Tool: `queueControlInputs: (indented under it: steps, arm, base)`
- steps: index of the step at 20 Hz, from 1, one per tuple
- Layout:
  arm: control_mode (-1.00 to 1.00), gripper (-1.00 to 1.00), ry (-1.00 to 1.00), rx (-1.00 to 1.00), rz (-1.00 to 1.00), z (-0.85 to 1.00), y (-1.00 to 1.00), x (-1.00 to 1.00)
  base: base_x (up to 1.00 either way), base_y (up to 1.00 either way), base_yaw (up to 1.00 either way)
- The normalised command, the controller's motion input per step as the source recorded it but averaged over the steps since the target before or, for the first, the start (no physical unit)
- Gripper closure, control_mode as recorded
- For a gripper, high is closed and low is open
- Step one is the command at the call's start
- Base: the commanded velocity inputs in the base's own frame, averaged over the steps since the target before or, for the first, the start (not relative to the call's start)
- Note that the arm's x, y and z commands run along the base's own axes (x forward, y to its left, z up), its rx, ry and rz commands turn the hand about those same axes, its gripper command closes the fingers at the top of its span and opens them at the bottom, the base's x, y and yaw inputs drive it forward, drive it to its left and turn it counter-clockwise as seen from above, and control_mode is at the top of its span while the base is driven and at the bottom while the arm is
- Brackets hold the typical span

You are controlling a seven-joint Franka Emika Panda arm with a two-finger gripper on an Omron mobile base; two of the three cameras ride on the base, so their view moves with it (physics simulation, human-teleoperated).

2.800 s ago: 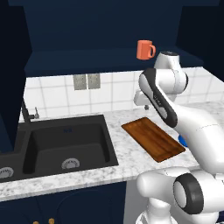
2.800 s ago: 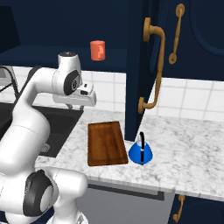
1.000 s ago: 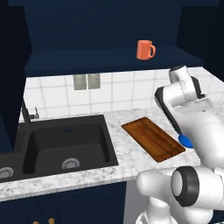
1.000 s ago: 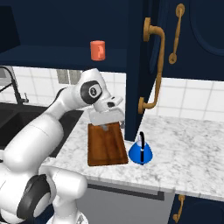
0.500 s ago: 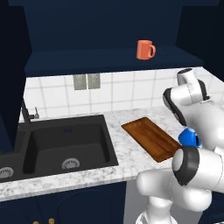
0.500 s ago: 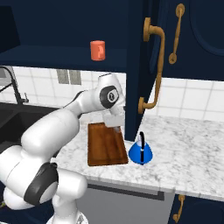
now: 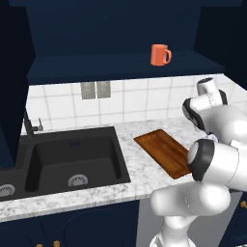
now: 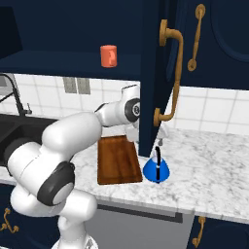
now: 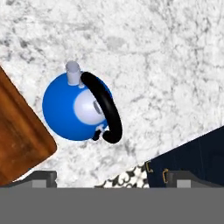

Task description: Pick the kettle from the counter and place it on the tray. Then pick the mug from the cabinet and place it on the tray. Then close the cabinet doors.

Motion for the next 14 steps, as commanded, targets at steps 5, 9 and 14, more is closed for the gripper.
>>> queueControlInputs:
  steps: [5, 9, 14]
  arm:
    - [-1.0, -1.0, 0.0, 0.01, 0.0, -0.3, -0.26, 0.27]
    - [-1.0, -1.0, 0.0, 0.06, 0.04, -0.37, -0.17, 0.29]
    - [-1.0, -1.0, 0.0, 0.06, 0.06, -0.3, -0.15, 0.17]
  base:
    - [0.0, 0.0, 0.0]
    - [0.0, 0.0, 0.0]
    - [0.0, 0.0, 0.0]
